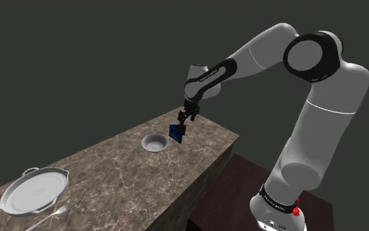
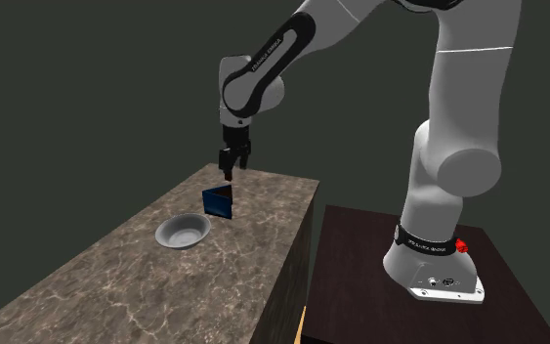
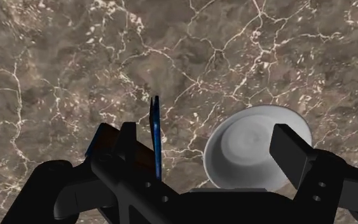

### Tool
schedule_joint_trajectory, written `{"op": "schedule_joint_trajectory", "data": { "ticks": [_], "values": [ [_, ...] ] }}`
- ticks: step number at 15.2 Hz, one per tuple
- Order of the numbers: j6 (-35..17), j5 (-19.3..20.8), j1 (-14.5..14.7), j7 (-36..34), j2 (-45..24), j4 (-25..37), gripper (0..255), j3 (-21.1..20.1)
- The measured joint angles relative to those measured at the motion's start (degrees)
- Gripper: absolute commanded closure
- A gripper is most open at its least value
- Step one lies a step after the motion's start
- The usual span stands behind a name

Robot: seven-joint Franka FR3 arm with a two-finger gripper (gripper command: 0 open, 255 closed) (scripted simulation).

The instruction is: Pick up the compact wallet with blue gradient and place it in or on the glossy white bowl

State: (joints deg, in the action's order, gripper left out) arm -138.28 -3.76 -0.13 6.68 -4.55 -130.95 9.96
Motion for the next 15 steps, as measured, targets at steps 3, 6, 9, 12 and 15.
{"op": "schedule_joint_trajectory", "data": {
  "ticks": [3,6,9,12,15],
  "values": [
    [-2.81,-1.42,-0.74,2.18,-6.75,4.11,0,0.07],
    [-4.81,-2.67,-1.58,3.82,-13.74,9.31,0,-0.28],
    [-6.27,-3.66,-2.58,5.09,-20.75,15.14,0,-0.83],
    [-7.28,-4.13,-3.33,5.85,-25.63,19.24,0,-1.22],
    [-8.72,-4.56,-3.80,6.34,-28.12,20.33,0,-1.58]
  ]
}}
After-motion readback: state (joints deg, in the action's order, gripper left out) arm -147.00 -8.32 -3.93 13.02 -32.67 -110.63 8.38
